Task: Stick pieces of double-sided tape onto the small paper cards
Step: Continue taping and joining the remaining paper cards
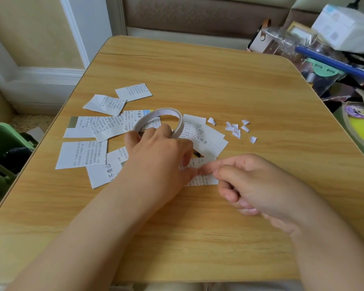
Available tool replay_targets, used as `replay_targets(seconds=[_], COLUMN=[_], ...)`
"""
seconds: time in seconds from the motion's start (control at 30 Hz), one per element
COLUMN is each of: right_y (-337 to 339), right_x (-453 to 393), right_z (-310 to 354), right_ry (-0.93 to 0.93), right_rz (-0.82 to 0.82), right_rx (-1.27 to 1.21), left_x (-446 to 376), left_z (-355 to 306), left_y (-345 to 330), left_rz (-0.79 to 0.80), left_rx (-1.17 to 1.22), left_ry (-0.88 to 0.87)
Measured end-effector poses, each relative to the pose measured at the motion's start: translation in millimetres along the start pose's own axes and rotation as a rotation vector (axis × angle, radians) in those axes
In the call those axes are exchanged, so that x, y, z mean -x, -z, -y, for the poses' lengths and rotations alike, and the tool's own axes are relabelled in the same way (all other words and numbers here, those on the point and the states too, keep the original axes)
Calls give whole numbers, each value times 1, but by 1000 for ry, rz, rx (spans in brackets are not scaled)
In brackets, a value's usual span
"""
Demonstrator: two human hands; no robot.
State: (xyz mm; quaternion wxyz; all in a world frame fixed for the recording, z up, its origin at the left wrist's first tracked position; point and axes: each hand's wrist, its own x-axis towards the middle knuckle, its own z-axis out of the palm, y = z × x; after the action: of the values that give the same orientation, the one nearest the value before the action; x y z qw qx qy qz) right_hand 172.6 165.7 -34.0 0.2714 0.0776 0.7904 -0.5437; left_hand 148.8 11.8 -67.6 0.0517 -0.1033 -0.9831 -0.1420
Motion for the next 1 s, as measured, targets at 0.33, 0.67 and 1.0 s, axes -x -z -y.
replay_targets(seconds=[0.33, 0.67, 1.0], right_y=[-7, -23, 7], right_x=[2, 11, 16], right_z=[-6, -5, -4], right_ry=[105, 260, 359], right_rz=[-260, -439, -302], right_rx=[347, 753, 697], left_x=[-4, -4, -3], left_z=[-4, -3, -2], left_y=[0, 0, 1], left_rz=[47, 52, 59], left_rx=[-31, -28, 9], left_ry=[69, 74, 60])
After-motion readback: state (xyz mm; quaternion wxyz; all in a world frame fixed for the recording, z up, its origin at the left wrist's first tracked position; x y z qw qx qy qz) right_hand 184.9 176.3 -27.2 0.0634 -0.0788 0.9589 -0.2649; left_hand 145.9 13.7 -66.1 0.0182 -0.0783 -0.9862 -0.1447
